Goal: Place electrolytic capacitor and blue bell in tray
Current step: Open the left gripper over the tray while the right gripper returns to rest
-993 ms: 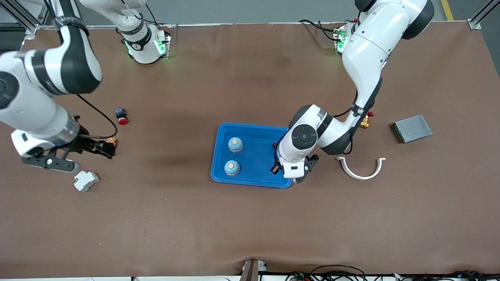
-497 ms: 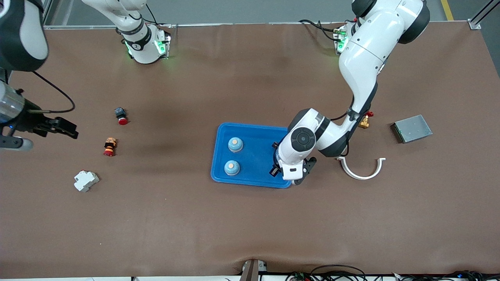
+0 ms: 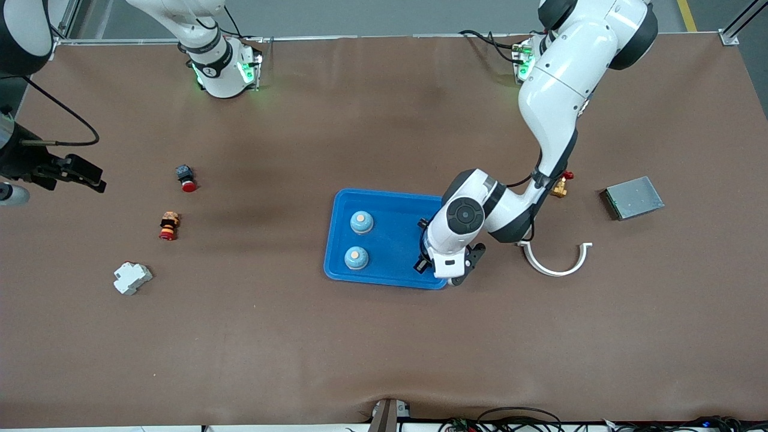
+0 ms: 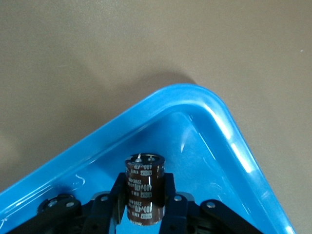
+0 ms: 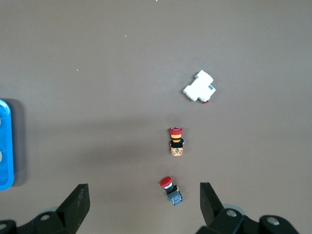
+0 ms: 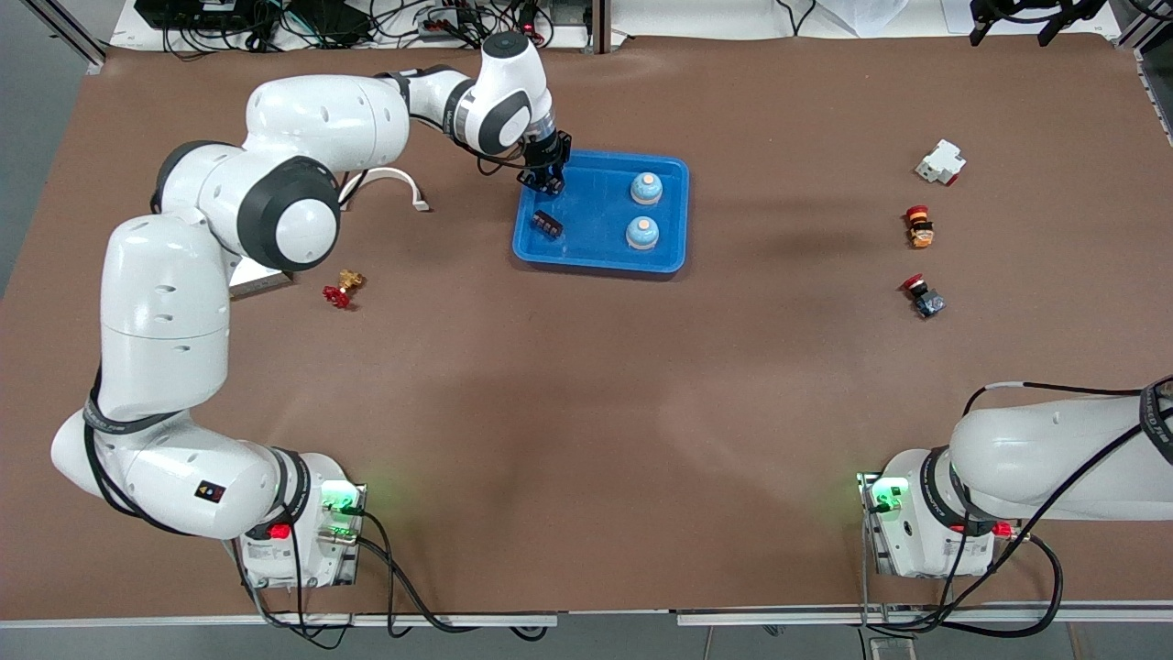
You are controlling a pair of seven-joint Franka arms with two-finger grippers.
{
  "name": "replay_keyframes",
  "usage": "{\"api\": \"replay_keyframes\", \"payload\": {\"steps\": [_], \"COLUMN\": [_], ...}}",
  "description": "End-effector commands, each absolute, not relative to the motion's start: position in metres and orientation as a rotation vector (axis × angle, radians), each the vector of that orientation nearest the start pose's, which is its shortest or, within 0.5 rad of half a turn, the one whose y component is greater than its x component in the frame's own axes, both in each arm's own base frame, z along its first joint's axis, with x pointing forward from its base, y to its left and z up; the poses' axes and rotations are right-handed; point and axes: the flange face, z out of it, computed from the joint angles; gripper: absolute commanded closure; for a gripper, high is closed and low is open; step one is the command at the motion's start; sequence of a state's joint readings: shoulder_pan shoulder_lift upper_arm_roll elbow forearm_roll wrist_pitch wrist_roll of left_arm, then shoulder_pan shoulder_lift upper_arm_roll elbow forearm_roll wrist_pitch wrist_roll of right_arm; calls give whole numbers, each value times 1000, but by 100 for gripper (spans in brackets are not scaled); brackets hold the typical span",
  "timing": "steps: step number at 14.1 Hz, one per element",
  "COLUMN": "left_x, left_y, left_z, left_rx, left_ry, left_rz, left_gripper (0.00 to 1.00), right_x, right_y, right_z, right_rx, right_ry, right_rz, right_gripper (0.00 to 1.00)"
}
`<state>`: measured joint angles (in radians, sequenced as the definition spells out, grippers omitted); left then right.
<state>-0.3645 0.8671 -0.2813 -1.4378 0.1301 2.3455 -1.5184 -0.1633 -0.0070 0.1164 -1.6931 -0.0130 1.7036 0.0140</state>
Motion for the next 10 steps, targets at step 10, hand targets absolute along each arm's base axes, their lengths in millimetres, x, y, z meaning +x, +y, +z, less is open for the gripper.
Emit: {"api": "replay_keyframes", "payload": {"steps": [10], "left_x": [614], "left_y": [-406], "left_z": [235], "left_rx": [-2972], "left_ry": [-1206], "left_rz": [-53], "left_gripper": [0], "right_x": [537], "right_y": [-14], "right_z": [602], "right_rx": [-3125], "right_ry": [87], "right_rz": [-19], "right_gripper": [0]}}
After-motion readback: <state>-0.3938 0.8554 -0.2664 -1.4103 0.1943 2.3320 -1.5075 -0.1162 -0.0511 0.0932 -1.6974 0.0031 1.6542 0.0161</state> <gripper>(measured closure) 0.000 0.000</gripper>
